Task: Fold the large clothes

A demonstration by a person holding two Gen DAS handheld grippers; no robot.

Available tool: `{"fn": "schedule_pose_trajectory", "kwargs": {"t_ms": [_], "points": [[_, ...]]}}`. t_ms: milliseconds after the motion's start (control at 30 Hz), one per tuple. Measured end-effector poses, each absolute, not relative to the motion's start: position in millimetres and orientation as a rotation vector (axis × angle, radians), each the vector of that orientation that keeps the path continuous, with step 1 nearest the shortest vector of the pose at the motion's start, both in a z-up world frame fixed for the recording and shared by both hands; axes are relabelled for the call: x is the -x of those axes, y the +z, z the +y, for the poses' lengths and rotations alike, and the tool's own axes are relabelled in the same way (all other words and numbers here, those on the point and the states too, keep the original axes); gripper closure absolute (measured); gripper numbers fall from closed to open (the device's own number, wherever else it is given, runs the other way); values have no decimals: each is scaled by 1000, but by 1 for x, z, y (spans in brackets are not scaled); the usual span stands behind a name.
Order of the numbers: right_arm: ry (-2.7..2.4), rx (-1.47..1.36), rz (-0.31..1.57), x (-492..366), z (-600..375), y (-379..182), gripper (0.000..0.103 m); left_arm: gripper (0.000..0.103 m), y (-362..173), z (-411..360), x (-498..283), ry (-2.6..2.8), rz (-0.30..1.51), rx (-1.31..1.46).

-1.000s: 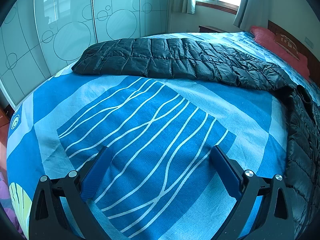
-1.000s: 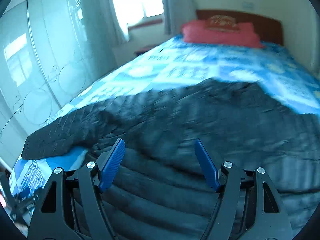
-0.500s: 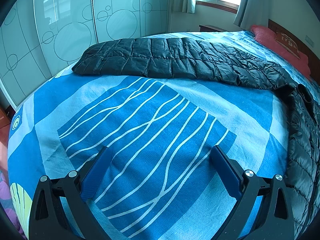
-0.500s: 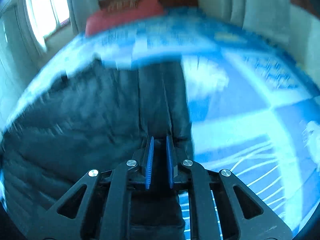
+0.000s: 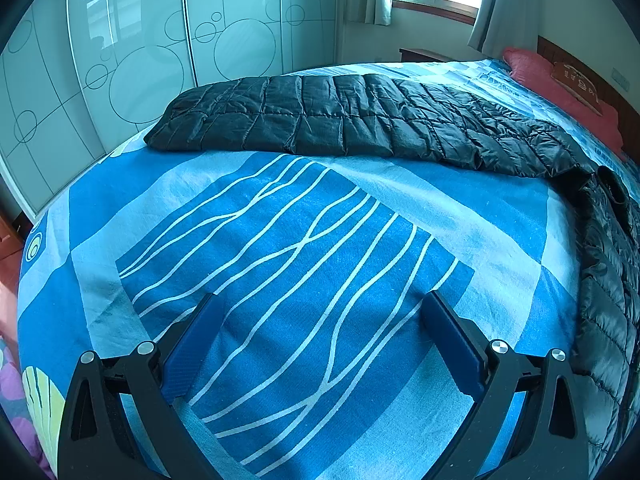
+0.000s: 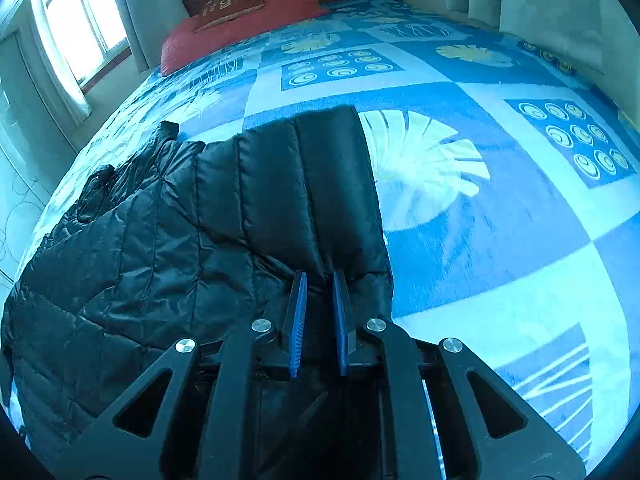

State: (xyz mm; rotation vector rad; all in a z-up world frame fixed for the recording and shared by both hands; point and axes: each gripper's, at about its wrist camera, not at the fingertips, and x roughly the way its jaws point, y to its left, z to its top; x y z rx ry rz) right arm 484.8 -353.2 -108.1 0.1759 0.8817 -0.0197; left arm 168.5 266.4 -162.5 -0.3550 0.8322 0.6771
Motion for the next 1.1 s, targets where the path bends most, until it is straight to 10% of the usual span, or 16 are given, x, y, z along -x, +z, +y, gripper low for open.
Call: {"fn": "schedule_pose_trajectory", "kwargs": {"t_ms": [433,567,1100], "points": [[-98,-101,846,-522,-343,-112,76,4,-162,266,-168,680,834,350],[-62,-90,760,-476,-318,-88,37,4,-162,264,-169,680,832,350],[-36,-47,807,-418,-260,-133,31,4,-161,263,-167,676,829,357]]}}
